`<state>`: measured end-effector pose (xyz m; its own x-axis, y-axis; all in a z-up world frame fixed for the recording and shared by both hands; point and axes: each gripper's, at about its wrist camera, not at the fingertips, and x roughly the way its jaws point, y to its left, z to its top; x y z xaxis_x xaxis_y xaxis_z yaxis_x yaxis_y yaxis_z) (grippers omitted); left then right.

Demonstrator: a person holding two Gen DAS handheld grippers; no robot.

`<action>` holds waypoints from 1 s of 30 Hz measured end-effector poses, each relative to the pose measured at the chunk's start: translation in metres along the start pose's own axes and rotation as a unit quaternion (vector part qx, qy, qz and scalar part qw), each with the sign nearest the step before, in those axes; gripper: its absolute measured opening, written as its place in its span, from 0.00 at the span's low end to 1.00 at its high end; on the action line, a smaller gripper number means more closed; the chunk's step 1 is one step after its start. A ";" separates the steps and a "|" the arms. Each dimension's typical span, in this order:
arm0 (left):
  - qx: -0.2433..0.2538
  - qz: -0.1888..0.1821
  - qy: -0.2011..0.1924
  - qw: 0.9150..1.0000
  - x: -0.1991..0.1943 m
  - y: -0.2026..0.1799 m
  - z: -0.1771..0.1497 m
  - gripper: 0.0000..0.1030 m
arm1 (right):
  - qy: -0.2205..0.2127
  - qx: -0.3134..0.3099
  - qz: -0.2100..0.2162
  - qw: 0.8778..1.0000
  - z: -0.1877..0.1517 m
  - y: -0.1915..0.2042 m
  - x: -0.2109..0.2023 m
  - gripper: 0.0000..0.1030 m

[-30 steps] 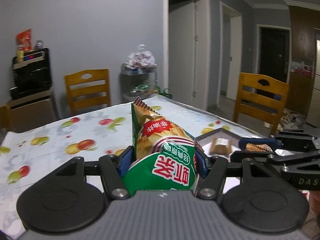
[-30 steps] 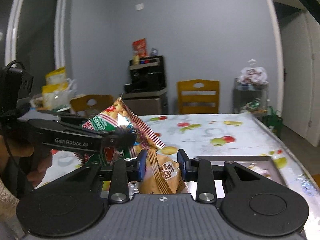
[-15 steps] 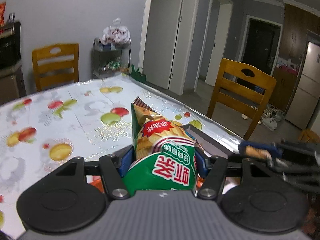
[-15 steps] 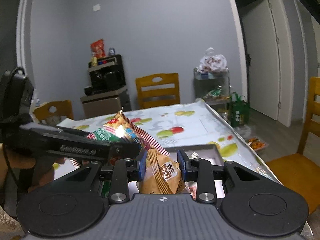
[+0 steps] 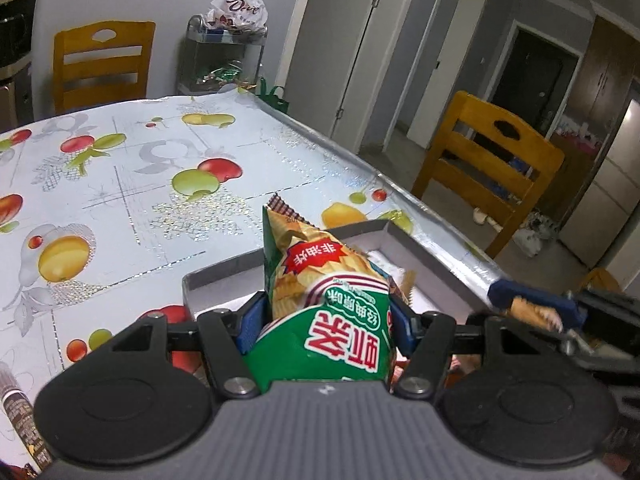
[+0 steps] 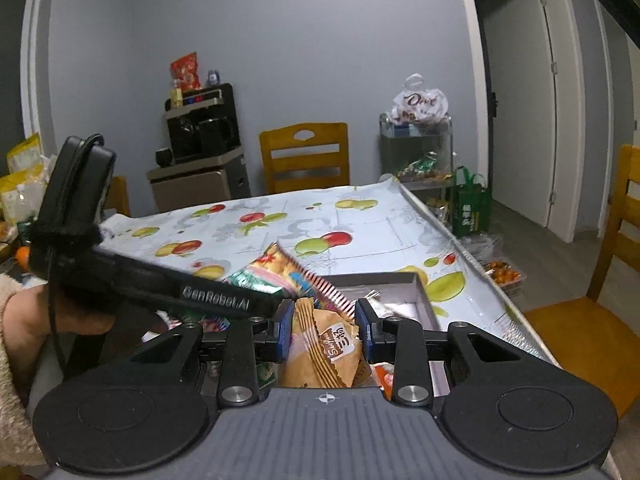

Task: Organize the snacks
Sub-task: 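Lift both packets and carry them over the white tray box, then open the right tool to drop the pastry packet while the left tool releases the chip bag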

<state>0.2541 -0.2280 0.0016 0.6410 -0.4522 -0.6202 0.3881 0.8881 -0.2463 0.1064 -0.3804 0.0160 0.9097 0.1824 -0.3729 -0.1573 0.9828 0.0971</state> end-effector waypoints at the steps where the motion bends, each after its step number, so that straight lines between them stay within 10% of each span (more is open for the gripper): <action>1: 0.003 0.005 0.000 1.000 0.001 0.000 -0.002 0.60 | 0.002 0.002 -0.001 1.000 0.001 -0.001 0.002 0.33; 10: -0.001 0.001 -0.022 1.000 -0.016 0.003 -0.006 0.89 | 0.007 0.036 -0.001 0.999 0.006 -0.013 0.006 0.33; 30: 0.017 0.049 -0.059 0.997 -0.071 0.013 -0.015 0.93 | 0.038 0.027 -0.032 0.998 0.010 0.002 0.042 0.35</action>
<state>0.2036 -0.1825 0.0314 0.7499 -0.3711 -0.5477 0.3401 0.9263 -0.1621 0.1478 -0.3716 0.0100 0.8853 0.1230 -0.4485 -0.0773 0.9899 0.1189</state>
